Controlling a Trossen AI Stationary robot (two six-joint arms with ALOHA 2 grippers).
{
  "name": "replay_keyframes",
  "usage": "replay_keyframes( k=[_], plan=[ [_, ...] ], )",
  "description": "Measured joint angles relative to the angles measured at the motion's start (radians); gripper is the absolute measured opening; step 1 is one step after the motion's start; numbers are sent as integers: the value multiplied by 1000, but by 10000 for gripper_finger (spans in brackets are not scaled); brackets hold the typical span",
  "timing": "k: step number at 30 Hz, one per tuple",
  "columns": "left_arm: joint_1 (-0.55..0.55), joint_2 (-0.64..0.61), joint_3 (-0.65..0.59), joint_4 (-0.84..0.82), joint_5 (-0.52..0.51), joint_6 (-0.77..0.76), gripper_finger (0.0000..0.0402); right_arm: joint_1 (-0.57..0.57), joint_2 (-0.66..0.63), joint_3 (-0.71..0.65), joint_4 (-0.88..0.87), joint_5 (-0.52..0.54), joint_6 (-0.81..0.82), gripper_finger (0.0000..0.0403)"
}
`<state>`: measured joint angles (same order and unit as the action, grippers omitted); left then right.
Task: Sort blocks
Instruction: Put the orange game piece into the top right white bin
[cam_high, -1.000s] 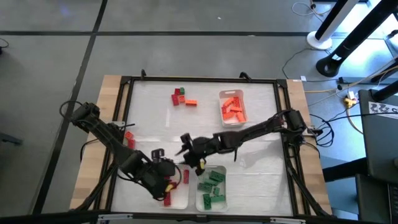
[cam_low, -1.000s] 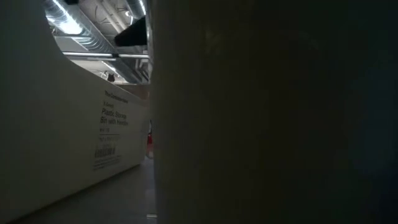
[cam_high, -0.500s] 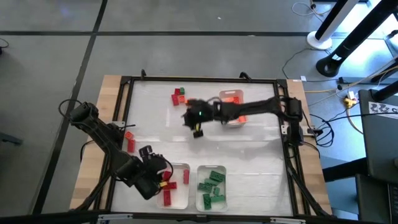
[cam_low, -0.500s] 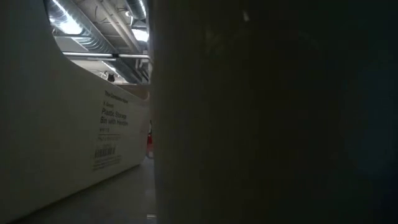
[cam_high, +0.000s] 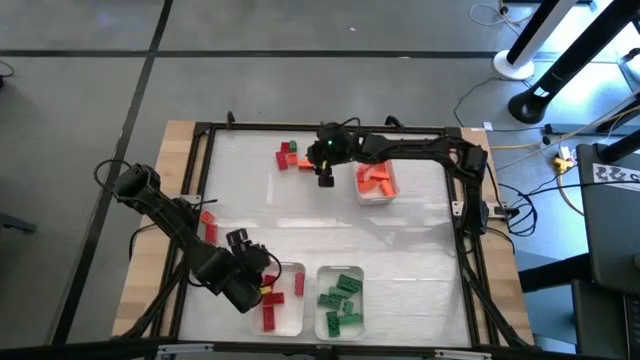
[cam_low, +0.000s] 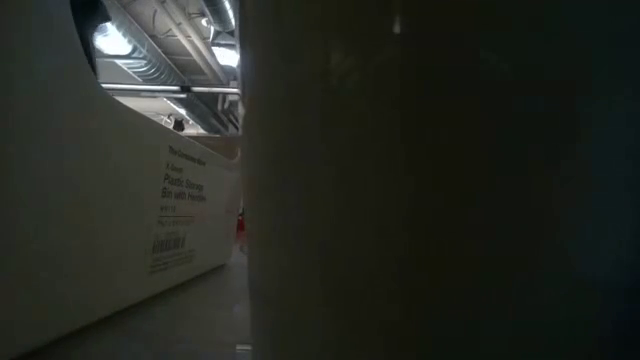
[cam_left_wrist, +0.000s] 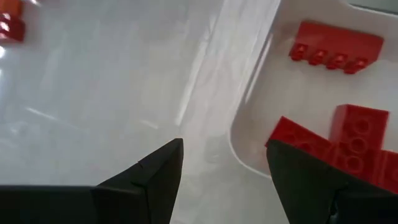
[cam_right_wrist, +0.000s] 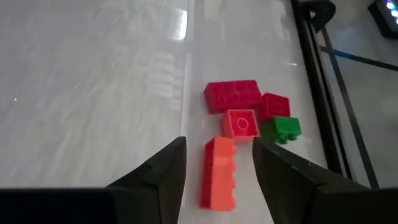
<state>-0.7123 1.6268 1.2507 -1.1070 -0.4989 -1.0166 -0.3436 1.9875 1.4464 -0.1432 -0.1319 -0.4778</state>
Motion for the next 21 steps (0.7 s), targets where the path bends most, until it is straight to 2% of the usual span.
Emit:
replay_keyframes(
  k=[8, 16, 21],
  plan=[
    [26, 0, 0, 1, -21, 49, 221, -13, 79, 0, 24, -16, 0, 186],
    [27, 0, 0, 31, -21, 49, 221, -20, 112, 0, 30, 53, 0, 186],
    [27, 0, 0, 56, -21, 62, 221, -33, 120, 0, 45, 51, 8, 184]
  ],
)
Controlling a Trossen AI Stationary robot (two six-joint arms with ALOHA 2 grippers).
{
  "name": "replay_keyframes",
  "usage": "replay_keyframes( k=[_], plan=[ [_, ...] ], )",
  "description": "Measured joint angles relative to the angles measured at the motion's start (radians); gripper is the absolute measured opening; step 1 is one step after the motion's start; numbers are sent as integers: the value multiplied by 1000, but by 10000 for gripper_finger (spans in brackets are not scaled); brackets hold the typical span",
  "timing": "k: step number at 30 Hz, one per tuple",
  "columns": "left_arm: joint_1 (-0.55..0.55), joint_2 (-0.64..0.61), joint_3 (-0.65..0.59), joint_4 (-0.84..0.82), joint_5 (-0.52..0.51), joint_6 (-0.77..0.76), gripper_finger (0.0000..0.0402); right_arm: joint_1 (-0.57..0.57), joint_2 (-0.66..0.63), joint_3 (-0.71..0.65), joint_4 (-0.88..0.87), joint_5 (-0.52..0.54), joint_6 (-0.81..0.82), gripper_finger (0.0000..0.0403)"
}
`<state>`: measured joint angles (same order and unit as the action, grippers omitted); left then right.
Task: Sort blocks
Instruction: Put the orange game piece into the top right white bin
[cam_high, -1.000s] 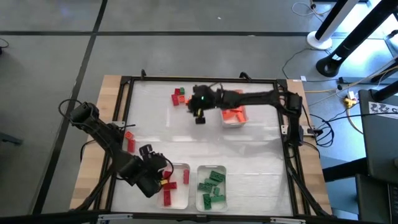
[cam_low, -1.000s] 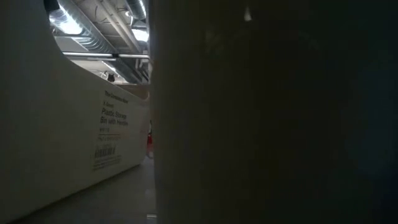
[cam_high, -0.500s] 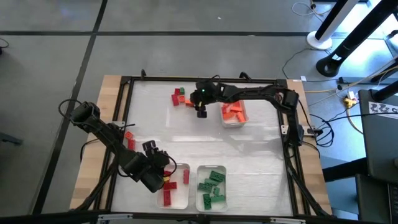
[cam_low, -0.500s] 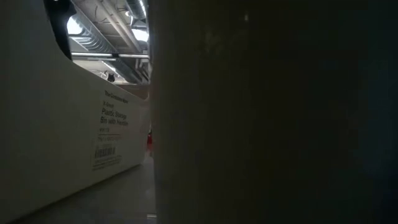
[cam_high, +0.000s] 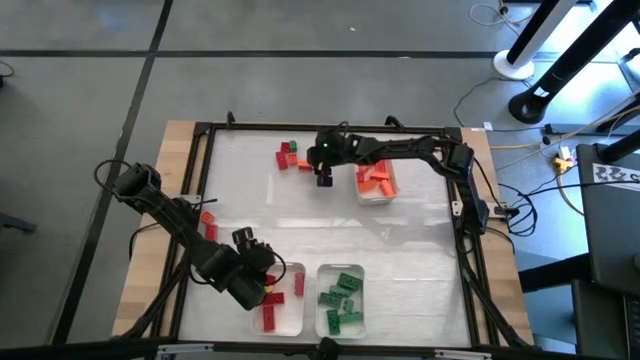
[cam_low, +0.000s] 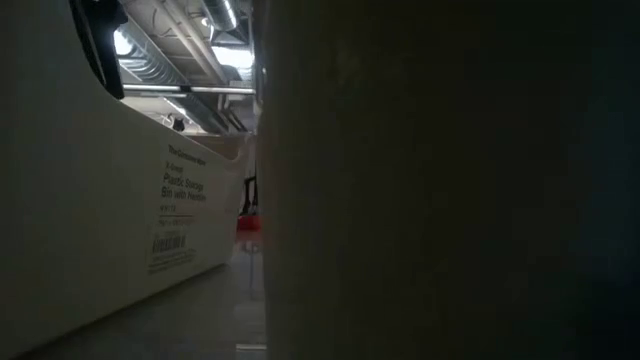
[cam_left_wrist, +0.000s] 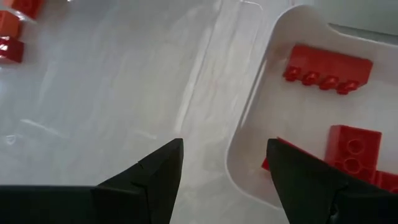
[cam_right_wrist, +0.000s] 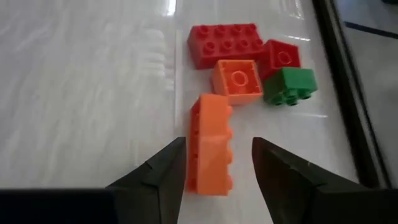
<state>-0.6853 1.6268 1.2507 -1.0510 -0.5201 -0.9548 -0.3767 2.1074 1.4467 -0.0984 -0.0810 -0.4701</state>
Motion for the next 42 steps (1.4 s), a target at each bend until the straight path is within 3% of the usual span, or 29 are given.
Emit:
replay_keyframes(
  k=[10, 18, 31, 42],
  plan=[
    [0, 0, 0, 6, 0, 1, 221, 2, 7, 12, -2, 11, 0, 149],
    [0, 0, 0, 49, 0, 19, 221, 4, 7, 11, 41, 36, -5, 145],
    [0, 0, 0, 54, 0, 28, 221, 3, -2, 11, -133, -68, -3, 145],
    [0, 0, 0, 54, 0, 15, 221, 3, -2, 11, -205, -51, 18, 145]
  ],
)
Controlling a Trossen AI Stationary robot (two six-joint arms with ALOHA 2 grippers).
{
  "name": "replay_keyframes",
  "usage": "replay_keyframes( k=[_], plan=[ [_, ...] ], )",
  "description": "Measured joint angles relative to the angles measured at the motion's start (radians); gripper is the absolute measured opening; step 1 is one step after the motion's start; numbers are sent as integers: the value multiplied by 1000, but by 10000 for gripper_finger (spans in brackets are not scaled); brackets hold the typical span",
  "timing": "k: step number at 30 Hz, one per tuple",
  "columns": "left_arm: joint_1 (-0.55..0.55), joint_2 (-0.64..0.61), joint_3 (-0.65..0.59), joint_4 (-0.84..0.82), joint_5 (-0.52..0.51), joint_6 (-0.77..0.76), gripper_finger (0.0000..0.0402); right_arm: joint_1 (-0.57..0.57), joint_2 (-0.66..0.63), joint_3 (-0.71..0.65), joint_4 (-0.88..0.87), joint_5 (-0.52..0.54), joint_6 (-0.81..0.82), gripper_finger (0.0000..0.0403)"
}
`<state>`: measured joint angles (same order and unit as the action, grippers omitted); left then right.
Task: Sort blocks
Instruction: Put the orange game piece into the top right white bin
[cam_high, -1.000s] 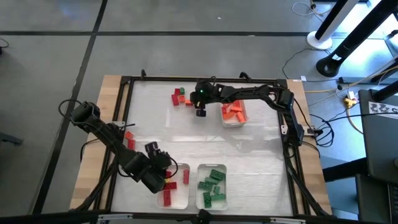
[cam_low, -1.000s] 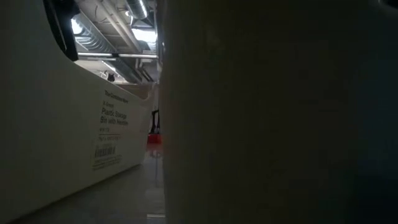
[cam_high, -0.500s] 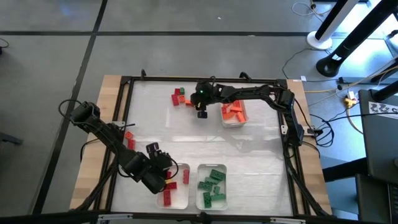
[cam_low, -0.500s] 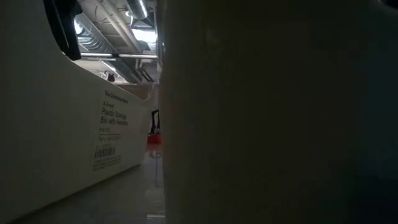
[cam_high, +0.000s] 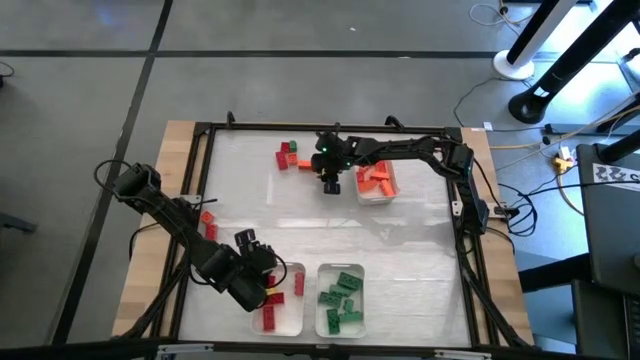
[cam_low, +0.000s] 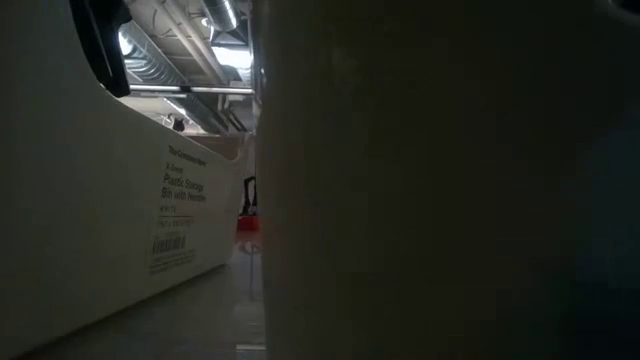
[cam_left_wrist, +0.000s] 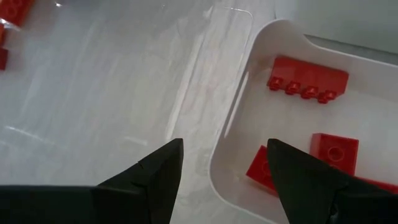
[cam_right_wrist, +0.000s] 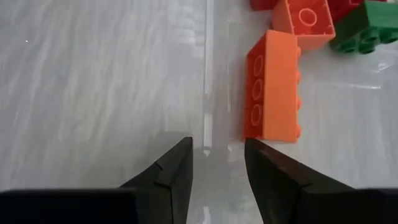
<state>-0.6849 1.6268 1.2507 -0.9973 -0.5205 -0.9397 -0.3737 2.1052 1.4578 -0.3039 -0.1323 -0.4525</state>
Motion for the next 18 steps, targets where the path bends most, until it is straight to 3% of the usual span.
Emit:
replay_keyframes(
  k=[9, 18],
  plan=[
    [0, 0, 0, 4, -33, -7, 221, 0, 0, 86, 23, 47, -5, 145],
    [1, 0, 0, 15, -43, -7, 221, 1, 15, 102, 185, 142, 71, 131]
  ],
)
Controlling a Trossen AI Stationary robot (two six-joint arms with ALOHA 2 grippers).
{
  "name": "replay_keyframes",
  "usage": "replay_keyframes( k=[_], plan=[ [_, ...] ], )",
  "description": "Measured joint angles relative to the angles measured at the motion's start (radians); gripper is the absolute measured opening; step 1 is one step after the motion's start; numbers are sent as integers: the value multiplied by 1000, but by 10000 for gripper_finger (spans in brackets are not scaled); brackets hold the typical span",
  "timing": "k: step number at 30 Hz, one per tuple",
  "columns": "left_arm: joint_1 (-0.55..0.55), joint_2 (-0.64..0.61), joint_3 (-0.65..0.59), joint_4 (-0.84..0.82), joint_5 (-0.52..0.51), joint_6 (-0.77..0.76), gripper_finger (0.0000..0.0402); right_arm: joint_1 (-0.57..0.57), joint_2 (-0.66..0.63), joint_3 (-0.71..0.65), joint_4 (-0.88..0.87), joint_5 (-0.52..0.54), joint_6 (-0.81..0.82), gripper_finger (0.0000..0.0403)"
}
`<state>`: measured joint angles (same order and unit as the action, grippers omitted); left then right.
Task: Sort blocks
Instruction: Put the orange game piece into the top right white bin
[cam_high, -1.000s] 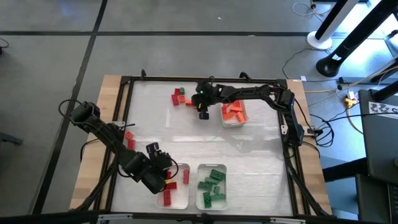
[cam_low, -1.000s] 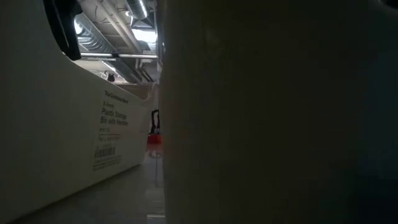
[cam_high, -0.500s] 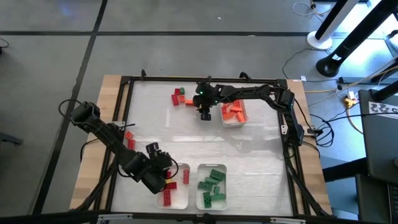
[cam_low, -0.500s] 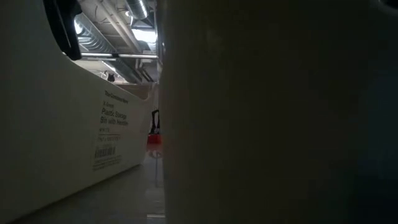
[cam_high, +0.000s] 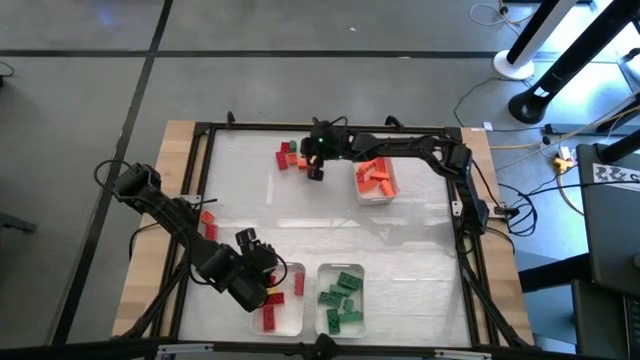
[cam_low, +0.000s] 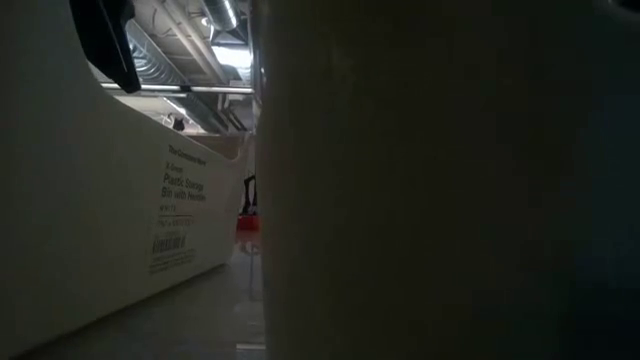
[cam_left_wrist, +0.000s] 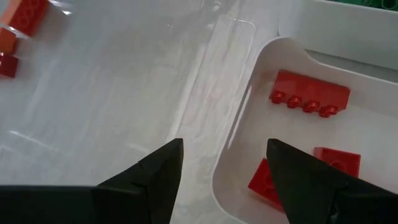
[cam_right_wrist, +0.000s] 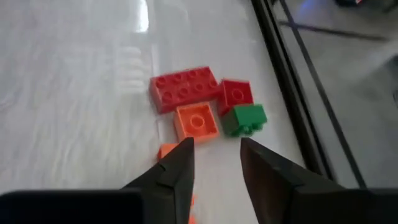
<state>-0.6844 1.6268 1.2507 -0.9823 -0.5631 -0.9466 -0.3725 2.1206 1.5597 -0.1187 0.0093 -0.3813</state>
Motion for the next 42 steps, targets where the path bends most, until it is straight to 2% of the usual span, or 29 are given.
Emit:
replay_keyframes(
  k=[6, 15, 23, 42],
  plan=[
    [0, 0, 0, 6, 0, 0, 221, -1, 32, 0, -10, 42, 81, 79],
    [0, 0, 0, 38, -1, 8, 221, 9, 52, -1, -1, 97, 63, 6],
    [0, 0, 0, 59, -1, 11, 221, 30, 64, -2, -77, 124, 60, 3],
    [0, 0, 0, 89, -3, 11, 221, 65, 76, 4, -184, 78, 66, 5]
  ],
)
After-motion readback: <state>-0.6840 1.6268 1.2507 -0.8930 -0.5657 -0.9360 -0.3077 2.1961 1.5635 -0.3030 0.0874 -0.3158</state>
